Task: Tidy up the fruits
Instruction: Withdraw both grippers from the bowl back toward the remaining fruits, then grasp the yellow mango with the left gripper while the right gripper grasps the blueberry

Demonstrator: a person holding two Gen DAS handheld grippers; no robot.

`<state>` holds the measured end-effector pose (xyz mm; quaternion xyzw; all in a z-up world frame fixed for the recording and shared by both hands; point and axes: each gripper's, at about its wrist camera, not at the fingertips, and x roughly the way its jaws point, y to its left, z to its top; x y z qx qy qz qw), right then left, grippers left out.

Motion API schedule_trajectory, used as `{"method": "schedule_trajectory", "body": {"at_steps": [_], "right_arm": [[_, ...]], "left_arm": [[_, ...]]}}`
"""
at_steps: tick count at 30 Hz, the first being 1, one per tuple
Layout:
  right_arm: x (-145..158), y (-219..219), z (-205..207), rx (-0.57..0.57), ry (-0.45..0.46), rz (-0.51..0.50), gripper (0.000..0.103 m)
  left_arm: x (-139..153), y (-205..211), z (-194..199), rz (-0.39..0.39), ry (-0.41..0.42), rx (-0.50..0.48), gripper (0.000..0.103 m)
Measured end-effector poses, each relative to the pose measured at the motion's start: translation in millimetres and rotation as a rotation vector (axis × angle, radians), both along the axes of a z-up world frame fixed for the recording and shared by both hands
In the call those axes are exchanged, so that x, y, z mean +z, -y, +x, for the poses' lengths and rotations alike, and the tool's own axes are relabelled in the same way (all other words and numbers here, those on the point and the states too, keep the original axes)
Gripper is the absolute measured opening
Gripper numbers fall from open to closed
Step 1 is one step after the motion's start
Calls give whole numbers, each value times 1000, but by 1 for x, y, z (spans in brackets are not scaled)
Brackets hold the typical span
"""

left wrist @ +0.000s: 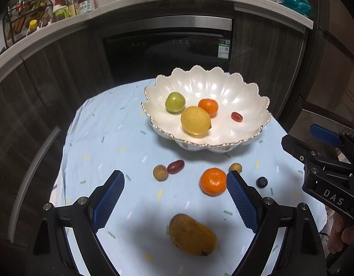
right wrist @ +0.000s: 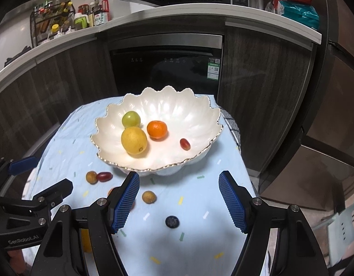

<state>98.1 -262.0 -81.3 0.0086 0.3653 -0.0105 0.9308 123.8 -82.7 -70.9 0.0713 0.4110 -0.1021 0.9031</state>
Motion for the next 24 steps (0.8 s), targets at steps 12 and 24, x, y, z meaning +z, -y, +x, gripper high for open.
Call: {"method": "schedule_trajectory", "body": {"at_steps": [12,24], "right_arm": [[-24,-7,-11,64,-23,-14,72],[-45,-11,-13,104,-55,-10,72]], "left_arm": [[-26,-1,-19,8,-21,-9,91],[-47,3,-30,15,-53,-44,91]]}}
